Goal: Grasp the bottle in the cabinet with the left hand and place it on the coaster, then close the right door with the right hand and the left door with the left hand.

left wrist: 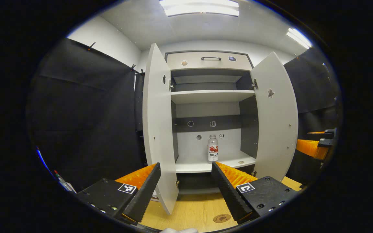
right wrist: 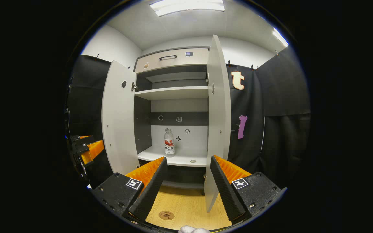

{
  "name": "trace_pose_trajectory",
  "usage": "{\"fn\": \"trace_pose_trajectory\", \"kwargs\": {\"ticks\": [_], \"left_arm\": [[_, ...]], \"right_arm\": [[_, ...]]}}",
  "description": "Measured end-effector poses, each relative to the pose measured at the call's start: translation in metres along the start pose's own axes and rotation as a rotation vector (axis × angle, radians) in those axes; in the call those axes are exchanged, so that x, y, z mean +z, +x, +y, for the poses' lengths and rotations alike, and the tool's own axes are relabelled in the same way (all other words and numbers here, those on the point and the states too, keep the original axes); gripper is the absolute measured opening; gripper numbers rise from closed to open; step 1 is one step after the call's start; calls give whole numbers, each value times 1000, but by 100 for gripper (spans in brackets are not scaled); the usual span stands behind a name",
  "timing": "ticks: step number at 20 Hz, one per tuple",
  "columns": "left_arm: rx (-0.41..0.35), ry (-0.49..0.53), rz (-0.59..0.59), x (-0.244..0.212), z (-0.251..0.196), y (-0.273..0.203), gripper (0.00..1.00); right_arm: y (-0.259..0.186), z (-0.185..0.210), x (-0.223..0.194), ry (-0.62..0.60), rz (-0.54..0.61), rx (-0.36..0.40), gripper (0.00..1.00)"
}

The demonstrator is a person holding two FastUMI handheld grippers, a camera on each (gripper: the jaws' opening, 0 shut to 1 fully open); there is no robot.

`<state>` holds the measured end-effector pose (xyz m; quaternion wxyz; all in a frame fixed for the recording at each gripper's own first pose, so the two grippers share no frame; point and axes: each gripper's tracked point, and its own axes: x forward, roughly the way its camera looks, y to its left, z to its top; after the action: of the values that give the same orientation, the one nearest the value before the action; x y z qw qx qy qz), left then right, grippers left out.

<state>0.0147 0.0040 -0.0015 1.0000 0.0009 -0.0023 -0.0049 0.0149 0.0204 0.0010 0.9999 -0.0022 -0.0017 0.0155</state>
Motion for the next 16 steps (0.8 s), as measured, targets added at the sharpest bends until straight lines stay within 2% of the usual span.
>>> {"fn": "trace_pose_trajectory", "kwargs": {"ticks": [6,16], "left_arm": [[-45,-19,-10,-5,-13,46,96],[-155,-25,-53,-14,-86,216,96]], "right_arm": [[4,-5,2,-3,5,-18,83],[-10,-54,6,-39,50,-159,83]]}}
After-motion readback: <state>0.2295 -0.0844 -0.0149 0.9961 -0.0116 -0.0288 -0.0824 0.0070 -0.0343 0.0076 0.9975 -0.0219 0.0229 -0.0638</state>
